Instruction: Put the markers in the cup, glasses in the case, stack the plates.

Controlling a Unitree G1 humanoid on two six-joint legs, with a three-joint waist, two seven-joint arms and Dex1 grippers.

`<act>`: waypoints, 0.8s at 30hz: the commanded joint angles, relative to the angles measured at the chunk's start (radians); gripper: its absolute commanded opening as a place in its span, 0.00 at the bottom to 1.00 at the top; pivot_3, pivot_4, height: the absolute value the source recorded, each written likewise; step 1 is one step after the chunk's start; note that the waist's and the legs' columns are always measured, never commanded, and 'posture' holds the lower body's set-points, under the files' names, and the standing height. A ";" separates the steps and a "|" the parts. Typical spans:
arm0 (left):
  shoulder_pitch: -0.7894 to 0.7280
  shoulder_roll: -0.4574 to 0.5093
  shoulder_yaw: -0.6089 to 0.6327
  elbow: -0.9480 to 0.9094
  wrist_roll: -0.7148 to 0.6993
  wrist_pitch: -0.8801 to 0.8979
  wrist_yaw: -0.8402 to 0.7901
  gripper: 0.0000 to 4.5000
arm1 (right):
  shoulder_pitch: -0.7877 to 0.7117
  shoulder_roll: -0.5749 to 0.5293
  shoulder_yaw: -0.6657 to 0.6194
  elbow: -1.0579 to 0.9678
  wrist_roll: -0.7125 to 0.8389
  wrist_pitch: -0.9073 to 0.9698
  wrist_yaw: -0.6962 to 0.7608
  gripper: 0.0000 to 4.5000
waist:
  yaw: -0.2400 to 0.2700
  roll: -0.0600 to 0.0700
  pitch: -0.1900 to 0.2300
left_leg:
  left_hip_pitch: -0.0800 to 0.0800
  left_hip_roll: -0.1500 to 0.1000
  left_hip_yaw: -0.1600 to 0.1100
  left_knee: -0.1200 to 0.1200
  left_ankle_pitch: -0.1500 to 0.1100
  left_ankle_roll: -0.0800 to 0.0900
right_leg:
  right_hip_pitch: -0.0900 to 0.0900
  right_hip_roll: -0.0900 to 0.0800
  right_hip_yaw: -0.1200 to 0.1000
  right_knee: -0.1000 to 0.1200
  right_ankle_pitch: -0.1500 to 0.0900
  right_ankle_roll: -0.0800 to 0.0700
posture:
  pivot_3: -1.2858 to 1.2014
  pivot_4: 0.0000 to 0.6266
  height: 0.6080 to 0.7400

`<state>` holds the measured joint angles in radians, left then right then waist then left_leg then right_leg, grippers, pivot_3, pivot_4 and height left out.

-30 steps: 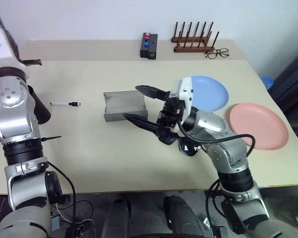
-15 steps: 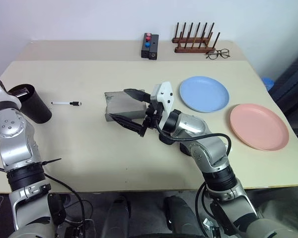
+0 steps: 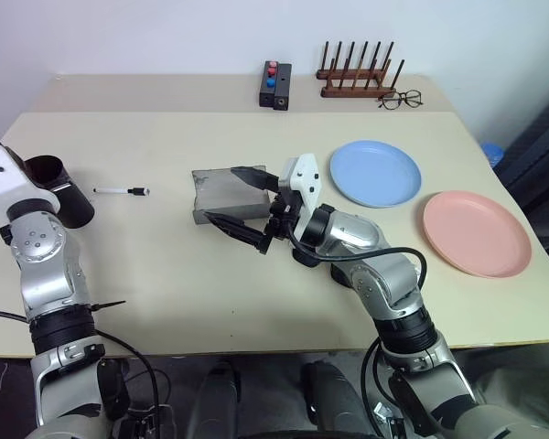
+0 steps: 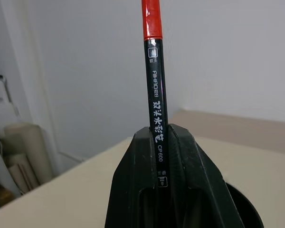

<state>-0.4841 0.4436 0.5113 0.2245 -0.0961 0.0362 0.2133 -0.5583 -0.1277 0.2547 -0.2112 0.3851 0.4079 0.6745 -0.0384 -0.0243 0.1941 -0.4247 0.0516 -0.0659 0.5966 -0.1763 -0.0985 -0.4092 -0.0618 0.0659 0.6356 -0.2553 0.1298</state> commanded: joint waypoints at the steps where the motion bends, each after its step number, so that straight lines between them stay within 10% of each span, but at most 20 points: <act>1: 0.004 -0.003 -0.008 -0.022 0.002 -0.033 -0.001 0.01 | 0.003 0.002 -0.002 -0.033 0.001 -0.018 0.002 1.00 | 0.000 0.000 0.000 | 0.000 0.000 0.000 0.000 0.000 0.000 | 0.000 0.000 0.000 0.000 0.000 0.000 | 0.52 0.24 0.99; 8: 0.029 -0.018 -0.015 -0.036 0.006 -0.036 0.014 0.01 | 0.009 0.005 0.001 -0.036 -0.002 -0.019 0.004 1.00 | -0.001 0.000 0.000 | 0.000 0.000 0.000 0.000 0.000 0.000 | 0.000 0.000 0.000 0.000 0.000 0.000 | 0.52 0.24 0.99; 16: 0.042 -0.022 -0.017 -0.044 0.013 -0.029 0.037 0.83 | 0.008 0.003 0.005 -0.033 -0.004 -0.018 0.011 1.00 | -0.001 0.000 0.000 | 0.000 0.000 0.000 0.000 0.000 0.000 | 0.000 0.000 0.000 0.000 0.000 0.000 | 0.52 0.24 0.99; 24: 0.024 -0.031 -0.022 -0.070 -0.001 -0.030 0.040 0.83 | 0.011 0.001 0.008 -0.042 0.000 -0.010 0.016 1.00 | -0.001 0.000 0.000 | 0.000 0.000 0.000 0.000 0.000 0.000 | 0.000 0.000 0.000 -0.001 0.000 0.000 | 0.52 0.24 0.99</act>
<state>-0.4434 0.4074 0.4864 0.2134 -0.0929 0.0189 0.2489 -0.5455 -0.1299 0.2662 -0.2122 0.3757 0.4077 0.6886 -0.0395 -0.0243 0.1941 -0.4248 0.0516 -0.0659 0.5961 -0.1764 -0.0986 -0.4092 -0.0618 0.0659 0.6349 -0.2553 0.1298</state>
